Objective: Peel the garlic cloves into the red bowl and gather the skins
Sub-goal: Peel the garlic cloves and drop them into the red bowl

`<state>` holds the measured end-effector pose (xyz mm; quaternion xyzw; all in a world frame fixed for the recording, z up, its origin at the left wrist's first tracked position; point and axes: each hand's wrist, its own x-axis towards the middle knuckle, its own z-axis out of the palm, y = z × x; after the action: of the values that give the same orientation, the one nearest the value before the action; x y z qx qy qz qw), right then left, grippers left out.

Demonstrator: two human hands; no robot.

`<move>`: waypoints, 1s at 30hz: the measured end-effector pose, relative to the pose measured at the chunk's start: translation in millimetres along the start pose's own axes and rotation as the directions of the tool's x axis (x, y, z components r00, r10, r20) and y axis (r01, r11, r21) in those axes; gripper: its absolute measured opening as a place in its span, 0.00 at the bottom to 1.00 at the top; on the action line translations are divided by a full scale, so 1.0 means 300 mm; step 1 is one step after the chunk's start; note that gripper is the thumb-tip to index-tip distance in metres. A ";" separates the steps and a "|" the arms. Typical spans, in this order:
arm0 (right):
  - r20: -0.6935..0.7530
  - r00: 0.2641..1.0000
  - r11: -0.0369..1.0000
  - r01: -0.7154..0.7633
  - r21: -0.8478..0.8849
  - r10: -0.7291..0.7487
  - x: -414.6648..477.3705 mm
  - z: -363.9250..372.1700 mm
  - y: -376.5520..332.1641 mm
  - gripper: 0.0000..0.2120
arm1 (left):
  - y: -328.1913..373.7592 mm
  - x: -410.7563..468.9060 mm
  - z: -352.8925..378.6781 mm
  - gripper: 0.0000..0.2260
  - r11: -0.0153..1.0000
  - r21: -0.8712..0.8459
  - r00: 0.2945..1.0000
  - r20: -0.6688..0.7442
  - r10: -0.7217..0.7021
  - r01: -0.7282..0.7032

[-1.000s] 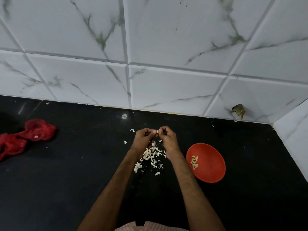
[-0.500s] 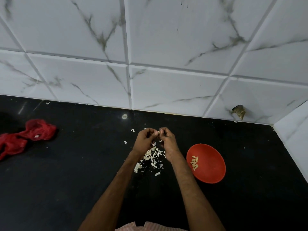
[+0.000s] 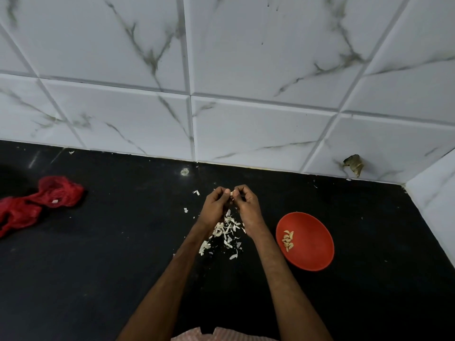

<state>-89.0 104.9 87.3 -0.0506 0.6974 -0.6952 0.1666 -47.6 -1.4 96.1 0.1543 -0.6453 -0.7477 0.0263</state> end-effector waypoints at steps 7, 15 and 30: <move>-0.034 0.998 0.997 -0.056 0.061 0.058 -0.010 -0.003 -0.003 0.06 | -0.006 0.001 -0.011 0.12 0.996 -0.080 0.994 -0.104 0.041 -0.050; -0.004 0.999 0.999 -0.049 -0.017 0.049 -0.006 -0.017 0.025 0.03 | -0.043 0.026 -0.027 0.14 0.997 -0.071 0.971 -0.238 -0.004 -0.014; -0.119 0.993 0.889 -0.055 -0.456 0.001 0.012 -0.027 0.129 0.11 | -0.080 0.027 -0.060 0.07 0.995 -0.094 0.972 -0.231 -0.046 0.025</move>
<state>-88.6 112.7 48.4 -0.0383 0.8507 -0.5105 0.1193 -46.7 -16.6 69.0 0.2512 -0.6005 -0.7531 0.0955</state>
